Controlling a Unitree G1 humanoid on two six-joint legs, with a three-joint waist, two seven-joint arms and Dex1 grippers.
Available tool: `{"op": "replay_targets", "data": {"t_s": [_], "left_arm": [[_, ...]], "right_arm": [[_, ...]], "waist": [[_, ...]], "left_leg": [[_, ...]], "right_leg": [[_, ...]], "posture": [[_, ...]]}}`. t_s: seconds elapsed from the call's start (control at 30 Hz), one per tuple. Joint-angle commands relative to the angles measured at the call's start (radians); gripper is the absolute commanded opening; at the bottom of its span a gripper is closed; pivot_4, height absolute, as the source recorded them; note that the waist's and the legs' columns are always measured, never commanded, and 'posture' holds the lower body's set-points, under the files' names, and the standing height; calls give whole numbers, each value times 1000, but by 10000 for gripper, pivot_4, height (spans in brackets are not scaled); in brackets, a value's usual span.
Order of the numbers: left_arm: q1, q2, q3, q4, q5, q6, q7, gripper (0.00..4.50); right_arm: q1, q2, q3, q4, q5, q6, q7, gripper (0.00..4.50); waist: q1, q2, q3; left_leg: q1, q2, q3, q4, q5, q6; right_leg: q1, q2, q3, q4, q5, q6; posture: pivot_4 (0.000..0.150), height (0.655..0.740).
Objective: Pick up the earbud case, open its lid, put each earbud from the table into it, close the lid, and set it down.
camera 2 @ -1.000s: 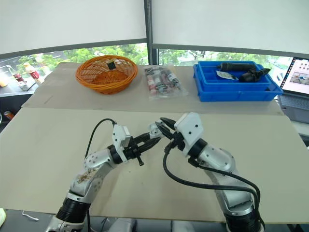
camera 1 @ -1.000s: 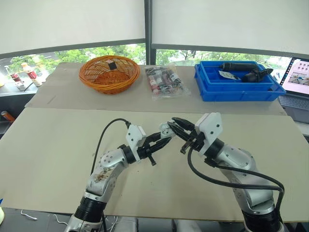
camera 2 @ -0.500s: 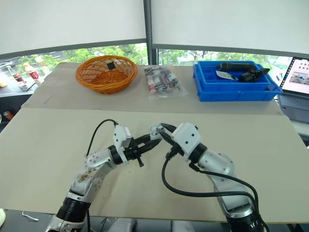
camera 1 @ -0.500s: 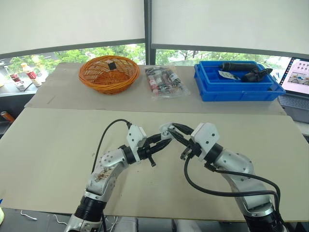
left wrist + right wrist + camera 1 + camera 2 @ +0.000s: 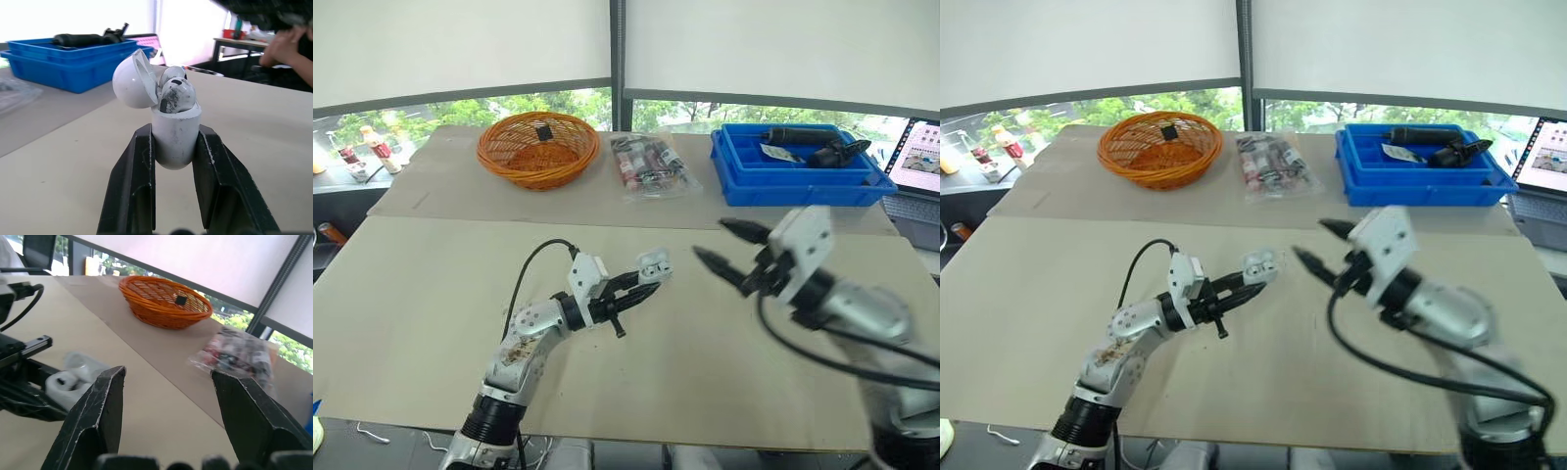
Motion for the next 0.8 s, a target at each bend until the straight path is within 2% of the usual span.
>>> {"op": "replay_targets", "data": {"t_s": [0.03,0.17,0.27,0.3,0.4,0.5,0.6,0.8], "left_arm": [[-46,18,-55,8,-32,-24,-138,5420],[-88,17,-97,48,-30,-47,-235,5420],[-109,12,-116,76,-18,-76,-279,5420],[-114,11,-118,84,-15,-85,-286,5420],[-120,6,-120,96,-10,-97,-294,5420],[-122,-3,-118,102,-5,-104,-291,5420],[-127,-12,-105,115,2,-102,-269,5420],[-140,-24,-86,126,-12,-56,-229,5420]], "right_arm": [[-72,-120,-14,62,41,50,93,25516],[-138,-225,94,151,36,74,193,12328],[-173,-255,160,185,68,116,263,1943],[-187,-250,177,191,77,133,270,0],[-217,-231,214,191,107,175,285,0],[-225,-213,212,142,220,264,310,0],[-203,-244,179,92,317,342,331,0],[-115,-302,117,26,414,393,325,0]], "waist": [[-5,0,0],[-7,0,0],[-6,0,0],[-7,0,0],[-6,1,0],[-2,1,0],[1,1,1],[5,1,1]], "left_leg": [[0,0,0,0,0,0],[0,0,0,0,0,0],[-1,0,0,0,0,0],[-1,0,0,0,0,0],[-1,0,0,0,0,0],[-1,0,0,0,0,0],[-2,0,0,0,0,0],[-3,0,-1,1,0,0]], "right_leg": [[0,0,0,0,0,0],[0,0,0,-1,0,0],[0,0,0,-1,0,0],[0,0,0,-1,0,0],[0,0,0,-1,0,0],[0,0,0,-1,0,0],[-1,0,0,-2,0,0],[-1,0,-1,-2,0,0]], "posture": [[1500,6940],[1500,6940],[1500,6940],[1500,6940],[1500,6940],[1500,6940],[1500,6940],[1500,6940]]}}
